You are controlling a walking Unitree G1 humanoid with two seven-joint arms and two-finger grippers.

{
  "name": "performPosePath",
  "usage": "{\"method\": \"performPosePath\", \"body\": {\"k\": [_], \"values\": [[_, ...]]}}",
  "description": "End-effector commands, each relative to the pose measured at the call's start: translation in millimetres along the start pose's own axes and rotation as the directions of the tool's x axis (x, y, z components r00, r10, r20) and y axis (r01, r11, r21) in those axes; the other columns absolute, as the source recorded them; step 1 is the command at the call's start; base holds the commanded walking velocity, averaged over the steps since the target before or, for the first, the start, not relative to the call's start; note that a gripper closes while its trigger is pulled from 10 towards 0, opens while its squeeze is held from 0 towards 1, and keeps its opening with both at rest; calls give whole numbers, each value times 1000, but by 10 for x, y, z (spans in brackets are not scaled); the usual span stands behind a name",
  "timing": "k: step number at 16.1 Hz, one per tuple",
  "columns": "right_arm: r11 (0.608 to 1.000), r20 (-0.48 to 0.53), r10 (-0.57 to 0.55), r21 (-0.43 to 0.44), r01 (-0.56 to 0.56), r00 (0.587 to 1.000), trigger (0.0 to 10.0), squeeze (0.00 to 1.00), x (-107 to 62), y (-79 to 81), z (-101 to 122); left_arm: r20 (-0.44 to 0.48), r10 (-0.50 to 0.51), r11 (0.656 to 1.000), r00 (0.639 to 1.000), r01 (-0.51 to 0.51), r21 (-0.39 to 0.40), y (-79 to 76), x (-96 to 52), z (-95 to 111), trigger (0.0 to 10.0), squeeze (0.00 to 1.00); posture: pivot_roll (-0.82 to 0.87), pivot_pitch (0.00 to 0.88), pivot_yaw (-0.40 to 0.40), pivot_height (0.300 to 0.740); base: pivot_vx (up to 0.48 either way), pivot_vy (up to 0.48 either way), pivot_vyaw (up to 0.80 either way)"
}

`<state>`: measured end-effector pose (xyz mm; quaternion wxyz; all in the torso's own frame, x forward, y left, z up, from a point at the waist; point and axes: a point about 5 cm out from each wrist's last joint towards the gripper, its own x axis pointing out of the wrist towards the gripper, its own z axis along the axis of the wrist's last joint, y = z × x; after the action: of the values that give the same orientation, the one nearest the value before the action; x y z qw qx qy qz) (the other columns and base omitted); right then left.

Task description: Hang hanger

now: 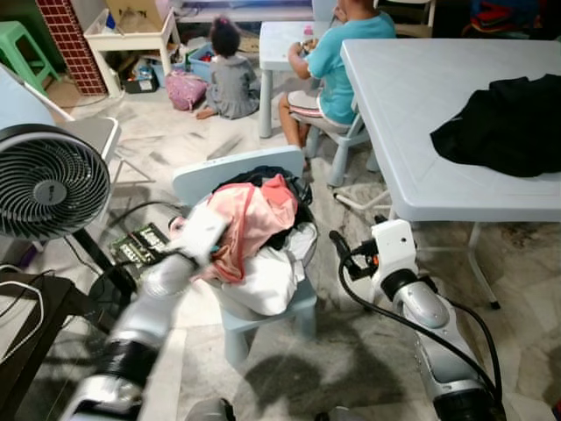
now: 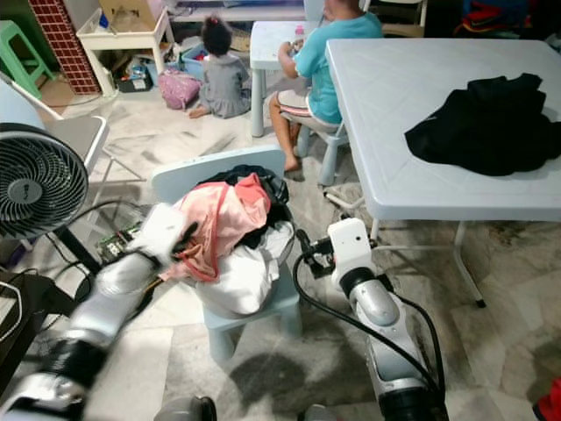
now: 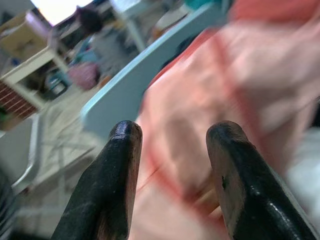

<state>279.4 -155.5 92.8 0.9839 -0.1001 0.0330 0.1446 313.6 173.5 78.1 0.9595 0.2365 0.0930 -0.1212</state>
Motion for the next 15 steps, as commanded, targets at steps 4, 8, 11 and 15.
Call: {"method": "performPosePath", "body": {"k": [4,8,11,15], "values": [[1000,-14,13,29,-13,1000,10000,0,-83,-45,-8,-102,67,998,993,-65,15,352,-133,-290,10000,1000,0,76,-4,740,0,0,0],[999,-65,9,50,-6,998,10000,0,-403,-201,-60,-139,50,998,989,-44,46,528,-135,-392,10000,820,-57,115,-37,740,0,0,-109],[999,-127,26,28,-23,992,10000,0,-690,-280,-104,-129,42,996,991,-32,80,586,-50,-342,10000,0,-100,134,-61,740,0,0,-260],[998,-148,68,-1,-69,987,10000,0,-754,-241,-51,-120,-1,995,993,13,94,571,47,-273,10000,0,-126,145,-72,740,0,0,0]]}}
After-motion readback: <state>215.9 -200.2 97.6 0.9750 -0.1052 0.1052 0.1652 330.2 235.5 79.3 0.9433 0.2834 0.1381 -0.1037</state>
